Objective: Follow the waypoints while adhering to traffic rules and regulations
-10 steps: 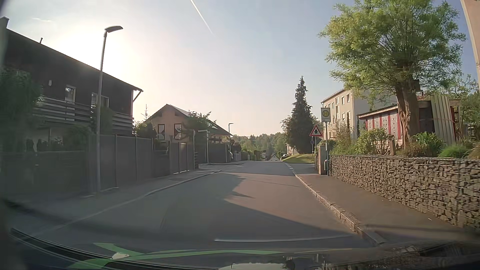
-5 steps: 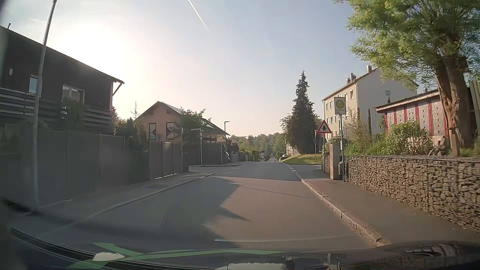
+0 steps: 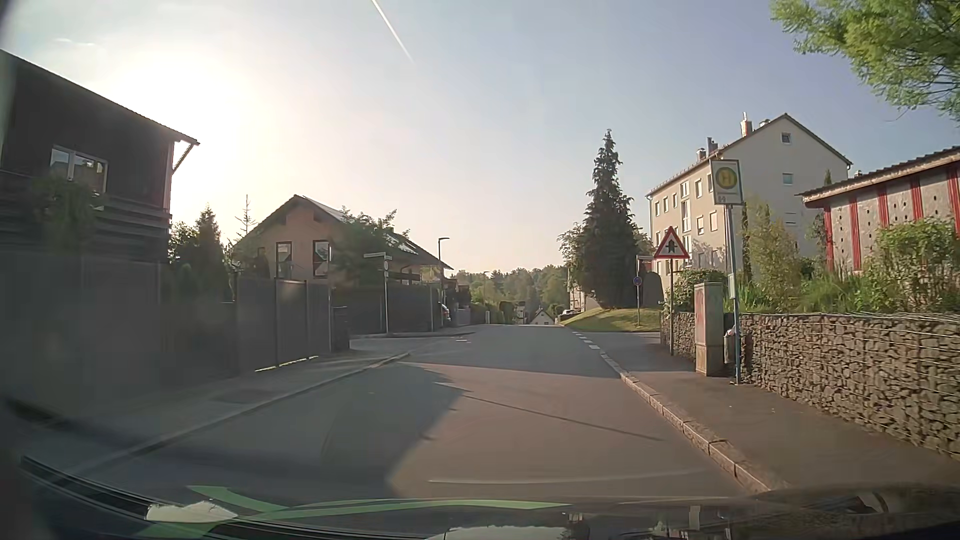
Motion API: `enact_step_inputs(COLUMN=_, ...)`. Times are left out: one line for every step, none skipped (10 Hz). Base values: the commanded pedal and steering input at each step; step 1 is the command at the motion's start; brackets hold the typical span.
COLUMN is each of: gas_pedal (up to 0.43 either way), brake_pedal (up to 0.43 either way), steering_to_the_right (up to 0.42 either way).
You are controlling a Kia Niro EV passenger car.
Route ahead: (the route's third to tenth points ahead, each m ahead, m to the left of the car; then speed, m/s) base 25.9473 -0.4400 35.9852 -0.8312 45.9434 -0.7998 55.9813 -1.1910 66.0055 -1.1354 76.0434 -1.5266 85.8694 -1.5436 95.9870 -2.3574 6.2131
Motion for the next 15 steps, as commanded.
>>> enact_step_inputs(gas_pedal=0.059, brake_pedal=0.0, steering_to_the_right=0.011)
enact_step_inputs(gas_pedal=0.059, brake_pedal=0.0, steering_to_the_right=0.012)
enact_step_inputs(gas_pedal=0.059, brake_pedal=0.0, steering_to_the_right=0.016)
enact_step_inputs(gas_pedal=0.059, brake_pedal=0.0, steering_to_the_right=0.018)
enact_step_inputs(gas_pedal=0.059, brake_pedal=0.0, steering_to_the_right=0.019)
enact_step_inputs(gas_pedal=0.059, brake_pedal=0.0, steering_to_the_right=0.02)
enact_step_inputs(gas_pedal=0.059, brake_pedal=0.0, steering_to_the_right=0.021)
enact_step_inputs(gas_pedal=0.059, brake_pedal=0.0, steering_to_the_right=0.021)
enact_step_inputs(gas_pedal=0.059, brake_pedal=0.0, steering_to_the_right=0.021)
enact_step_inputs(gas_pedal=0.059, brake_pedal=0.0, steering_to_the_right=0.021)
enact_step_inputs(gas_pedal=0.059, brake_pedal=0.0, steering_to_the_right=0.022)
enact_step_inputs(gas_pedal=0.059, brake_pedal=0.0, steering_to_the_right=0.022)
enact_step_inputs(gas_pedal=0.059, brake_pedal=0.0, steering_to_the_right=0.022)
enact_step_inputs(gas_pedal=0.059, brake_pedal=0.0, steering_to_the_right=0.022)
enact_step_inputs(gas_pedal=0.059, brake_pedal=0.0, steering_to_the_right=0.022)
